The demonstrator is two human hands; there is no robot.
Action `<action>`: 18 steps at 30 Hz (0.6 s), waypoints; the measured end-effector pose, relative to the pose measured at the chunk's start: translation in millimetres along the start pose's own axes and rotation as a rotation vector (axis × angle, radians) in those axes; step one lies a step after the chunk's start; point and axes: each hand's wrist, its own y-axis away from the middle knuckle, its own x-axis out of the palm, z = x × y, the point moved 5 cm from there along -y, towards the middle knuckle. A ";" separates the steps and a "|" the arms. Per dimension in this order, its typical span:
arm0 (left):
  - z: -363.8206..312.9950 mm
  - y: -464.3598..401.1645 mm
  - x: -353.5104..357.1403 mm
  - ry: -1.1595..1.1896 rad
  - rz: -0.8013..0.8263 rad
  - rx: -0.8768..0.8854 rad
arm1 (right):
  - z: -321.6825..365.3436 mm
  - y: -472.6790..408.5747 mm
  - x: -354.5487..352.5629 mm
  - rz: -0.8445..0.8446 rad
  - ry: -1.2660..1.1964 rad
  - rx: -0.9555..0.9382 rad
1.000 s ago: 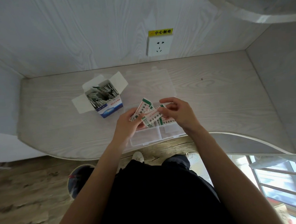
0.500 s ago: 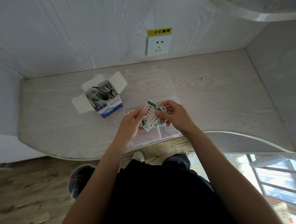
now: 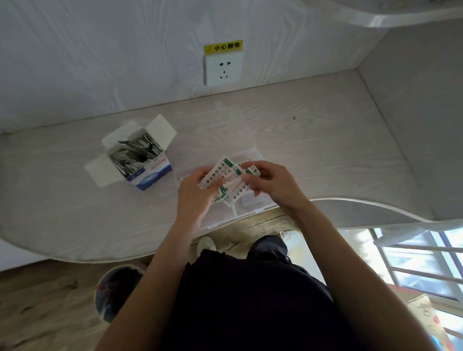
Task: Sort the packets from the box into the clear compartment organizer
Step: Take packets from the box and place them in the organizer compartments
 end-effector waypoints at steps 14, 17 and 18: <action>0.8 0.4 -33.6 -0.309 -0.022 0.168 | -16.9 -6.0 -44.8 -0.285 0.084 0.000; 5.0 -0.5 -36.7 -0.615 0.027 0.307 | -19.4 -14.2 -45.4 -0.309 0.214 -0.007; 4.5 0.2 -34.4 -0.681 0.043 0.361 | -20.5 -16.3 -44.0 -0.306 0.256 0.002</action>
